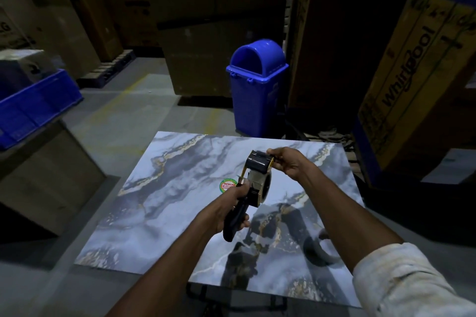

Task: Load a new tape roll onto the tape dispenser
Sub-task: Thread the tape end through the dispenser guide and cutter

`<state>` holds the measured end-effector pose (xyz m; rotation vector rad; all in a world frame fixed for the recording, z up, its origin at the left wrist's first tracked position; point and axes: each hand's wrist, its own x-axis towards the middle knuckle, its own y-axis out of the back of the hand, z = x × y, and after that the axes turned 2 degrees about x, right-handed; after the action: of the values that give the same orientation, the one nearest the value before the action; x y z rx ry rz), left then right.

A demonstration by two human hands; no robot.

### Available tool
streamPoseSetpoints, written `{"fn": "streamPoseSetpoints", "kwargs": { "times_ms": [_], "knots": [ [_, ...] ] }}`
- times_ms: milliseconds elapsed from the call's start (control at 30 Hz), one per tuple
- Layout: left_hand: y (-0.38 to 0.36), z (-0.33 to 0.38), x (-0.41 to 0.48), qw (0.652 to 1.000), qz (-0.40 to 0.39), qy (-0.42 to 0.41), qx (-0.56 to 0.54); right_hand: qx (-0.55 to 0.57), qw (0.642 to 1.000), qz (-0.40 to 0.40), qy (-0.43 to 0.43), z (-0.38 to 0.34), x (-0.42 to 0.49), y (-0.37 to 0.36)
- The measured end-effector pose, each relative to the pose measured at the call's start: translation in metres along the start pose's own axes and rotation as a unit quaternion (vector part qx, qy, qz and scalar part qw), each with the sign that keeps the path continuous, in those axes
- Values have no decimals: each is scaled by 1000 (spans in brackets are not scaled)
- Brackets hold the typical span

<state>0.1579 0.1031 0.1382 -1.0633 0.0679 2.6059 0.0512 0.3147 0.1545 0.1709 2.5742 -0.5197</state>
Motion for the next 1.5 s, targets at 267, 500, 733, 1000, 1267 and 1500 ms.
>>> {"fn": "streamPoseSetpoints", "kwargs": {
  "times_ms": [267, 500, 733, 1000, 1267, 1500],
  "knots": [
    [-7, 6, 0, 999, 40, 32, 18, 7, 1000, -23, 13, 6, 3, -8],
    [-1, 7, 6, 997, 46, 42, 55, -15, 1000, -16, 14, 5, 0, -15],
    [5, -9, 14, 998, 39, -12, 51, 13, 998, -45, -35, -5, -6, -11],
    [11, -10, 15, 999, 17, 1, 34, -5, 997, -4, -80, -9, -15, -9],
    [12, 3, 16, 1000, -6, 23, -2, -25, 979, 153, 135, 22, -27, -11],
    [2, 17, 20, 998, 4, 1, -68, -213, 940, 173, 202, 126, -83, -12]
  ]
}}
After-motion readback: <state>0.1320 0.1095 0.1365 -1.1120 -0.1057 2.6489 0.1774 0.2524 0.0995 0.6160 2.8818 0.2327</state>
